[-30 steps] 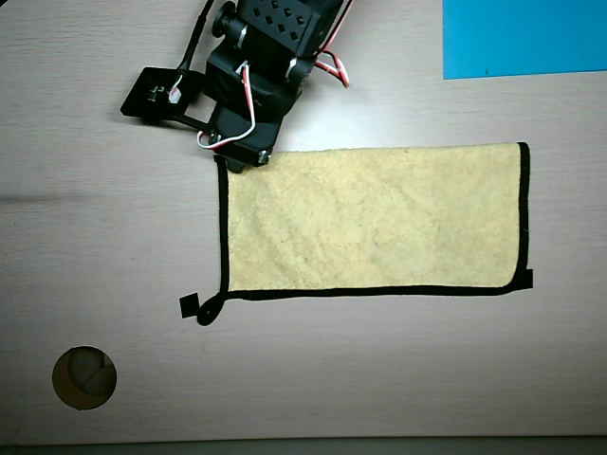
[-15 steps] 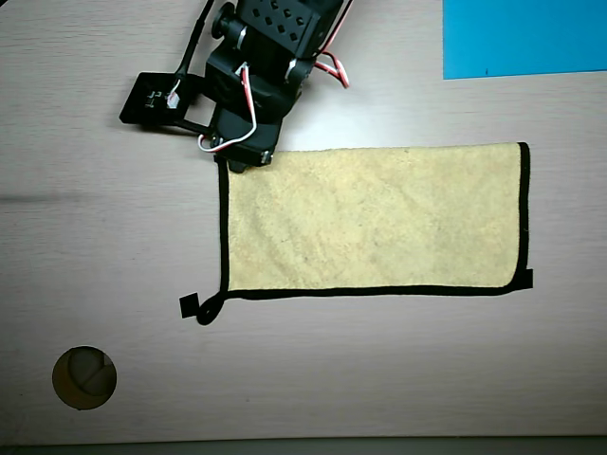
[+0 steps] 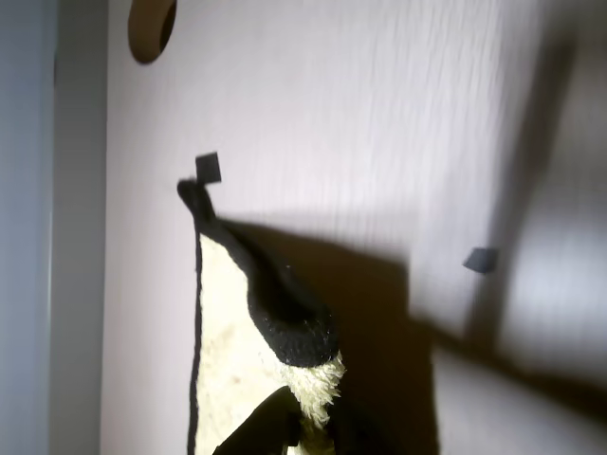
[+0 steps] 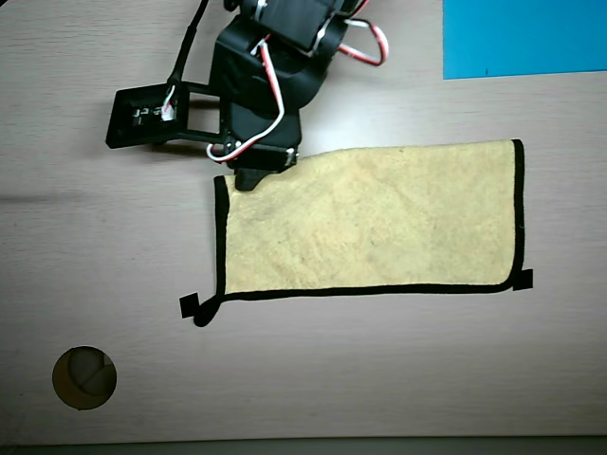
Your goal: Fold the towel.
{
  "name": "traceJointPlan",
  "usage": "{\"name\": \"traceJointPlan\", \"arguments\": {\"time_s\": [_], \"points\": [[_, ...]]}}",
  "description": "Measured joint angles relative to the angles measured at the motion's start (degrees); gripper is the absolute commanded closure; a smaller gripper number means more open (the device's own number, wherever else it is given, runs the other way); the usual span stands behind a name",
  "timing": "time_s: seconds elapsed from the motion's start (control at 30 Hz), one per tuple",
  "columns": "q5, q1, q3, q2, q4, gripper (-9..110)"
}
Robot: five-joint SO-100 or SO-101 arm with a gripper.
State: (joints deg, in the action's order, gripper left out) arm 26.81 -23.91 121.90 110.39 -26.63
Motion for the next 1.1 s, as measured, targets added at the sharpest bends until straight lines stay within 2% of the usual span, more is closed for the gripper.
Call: {"name": "traceJointPlan", "arguments": {"time_s": [0.57,1.1], "points": [[8.6,11.0,3.3,8.6,-10.0,101],[14.2,23.6,3.3,16.9,-13.9,101]]}}
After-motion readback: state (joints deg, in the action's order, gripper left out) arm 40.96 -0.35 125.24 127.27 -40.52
